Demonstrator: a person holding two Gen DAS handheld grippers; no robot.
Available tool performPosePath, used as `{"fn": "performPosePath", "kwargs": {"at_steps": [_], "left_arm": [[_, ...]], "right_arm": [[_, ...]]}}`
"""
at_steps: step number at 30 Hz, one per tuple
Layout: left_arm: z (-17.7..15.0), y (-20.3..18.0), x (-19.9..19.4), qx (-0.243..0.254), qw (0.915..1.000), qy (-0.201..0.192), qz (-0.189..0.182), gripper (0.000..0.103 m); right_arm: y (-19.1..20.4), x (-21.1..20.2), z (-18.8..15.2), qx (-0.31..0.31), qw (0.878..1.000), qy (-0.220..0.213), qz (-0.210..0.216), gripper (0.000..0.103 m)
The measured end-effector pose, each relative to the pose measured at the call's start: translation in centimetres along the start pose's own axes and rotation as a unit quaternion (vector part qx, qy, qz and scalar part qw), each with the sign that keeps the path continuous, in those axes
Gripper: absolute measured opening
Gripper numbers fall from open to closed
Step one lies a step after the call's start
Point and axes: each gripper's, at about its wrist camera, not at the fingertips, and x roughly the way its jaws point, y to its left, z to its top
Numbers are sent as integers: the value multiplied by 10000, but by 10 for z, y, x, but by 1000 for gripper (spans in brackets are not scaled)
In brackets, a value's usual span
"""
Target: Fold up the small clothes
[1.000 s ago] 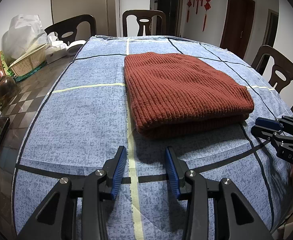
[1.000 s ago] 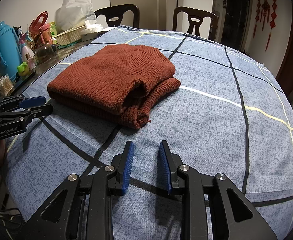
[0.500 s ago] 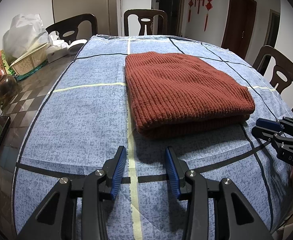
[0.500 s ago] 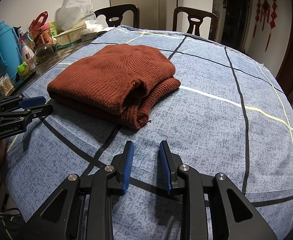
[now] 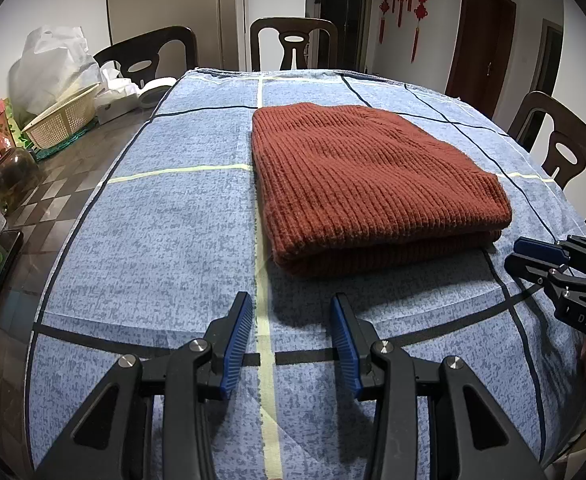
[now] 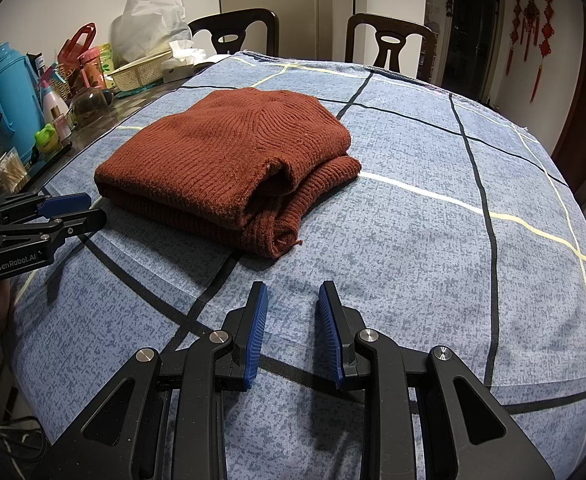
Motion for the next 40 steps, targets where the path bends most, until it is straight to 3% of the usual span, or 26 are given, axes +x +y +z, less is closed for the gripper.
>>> {"fn": "performPosePath", "kwargs": {"at_steps": [40], "left_arm": [[0, -2, 0, 58, 10000, 9, 38, 45]], "right_arm": [[0, 0, 0, 1, 10000, -2, 1, 27]]}}
